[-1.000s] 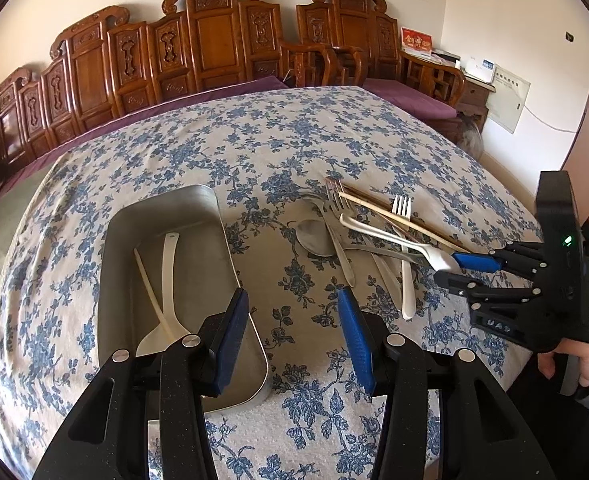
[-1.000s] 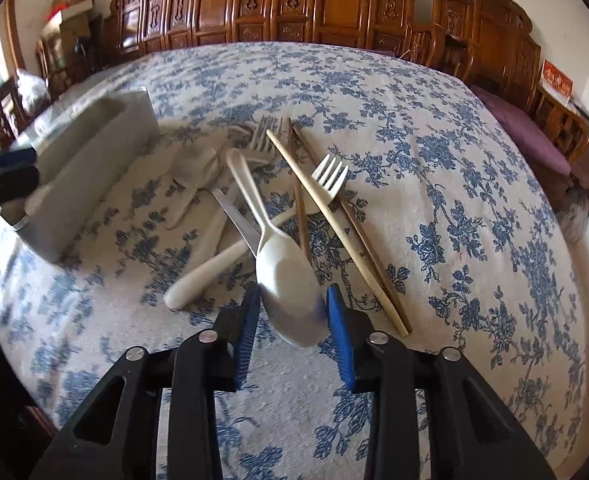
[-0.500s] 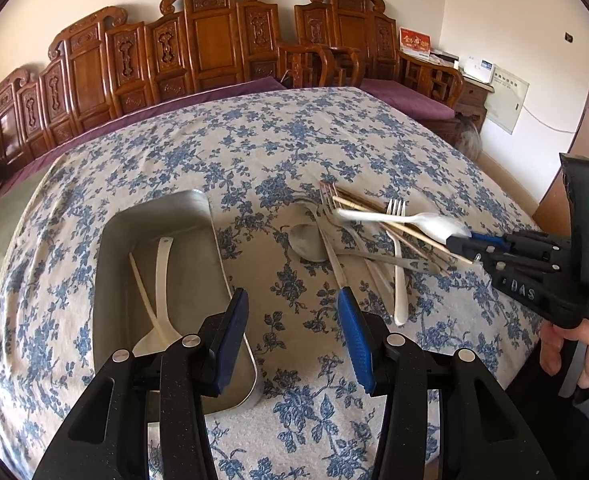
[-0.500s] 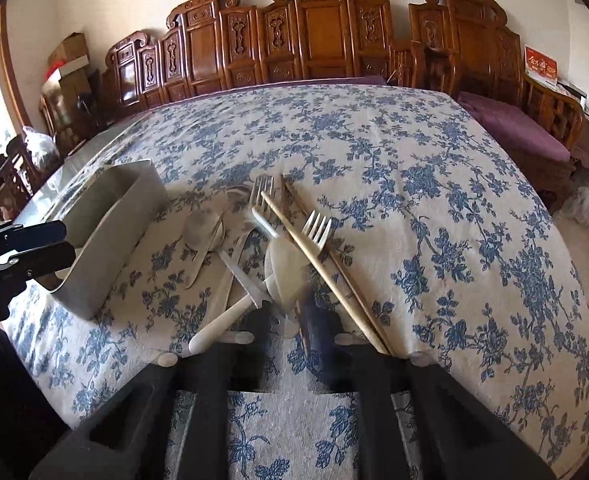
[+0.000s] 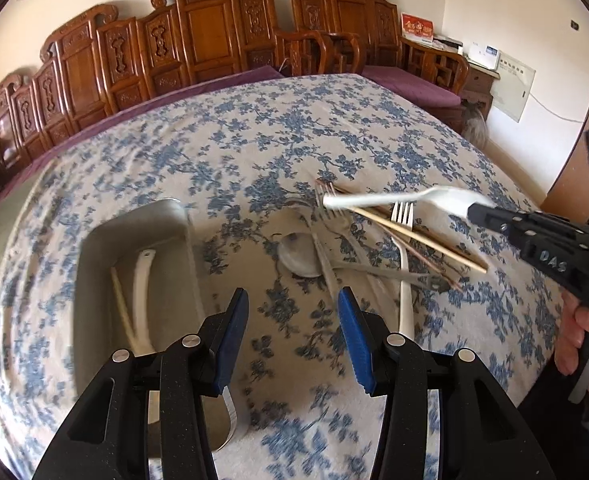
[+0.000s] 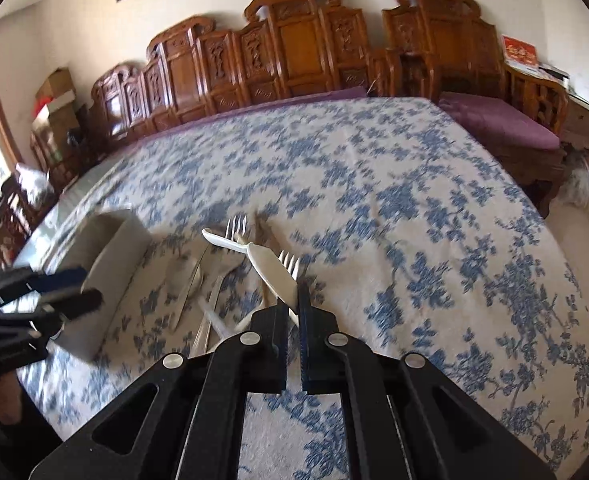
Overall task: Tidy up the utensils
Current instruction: 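Grasp a metal spoon with the left tool while the right tool lifts the white spoon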
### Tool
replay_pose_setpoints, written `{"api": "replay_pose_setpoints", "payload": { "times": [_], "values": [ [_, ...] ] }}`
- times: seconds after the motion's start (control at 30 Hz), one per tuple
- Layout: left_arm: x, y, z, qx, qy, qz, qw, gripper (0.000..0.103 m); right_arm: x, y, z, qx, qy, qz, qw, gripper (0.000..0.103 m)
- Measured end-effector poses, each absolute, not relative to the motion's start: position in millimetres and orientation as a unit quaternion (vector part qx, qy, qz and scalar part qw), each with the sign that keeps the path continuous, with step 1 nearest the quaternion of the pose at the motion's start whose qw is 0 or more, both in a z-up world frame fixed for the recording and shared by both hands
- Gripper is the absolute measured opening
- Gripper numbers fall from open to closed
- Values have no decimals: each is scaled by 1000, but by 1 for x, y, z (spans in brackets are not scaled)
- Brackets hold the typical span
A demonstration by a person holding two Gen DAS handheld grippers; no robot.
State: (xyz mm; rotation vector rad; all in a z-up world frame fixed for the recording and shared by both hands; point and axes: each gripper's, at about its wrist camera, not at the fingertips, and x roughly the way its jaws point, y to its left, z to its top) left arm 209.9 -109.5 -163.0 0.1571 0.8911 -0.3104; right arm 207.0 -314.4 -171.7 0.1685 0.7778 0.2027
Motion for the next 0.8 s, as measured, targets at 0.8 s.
{"api": "replay_pose_setpoints", "payload": {
  "times": [0.8],
  "values": [
    [299,-158,-219,49,494,-133,858,12,218,-351,-171,175,365,78,911,5]
  ]
}}
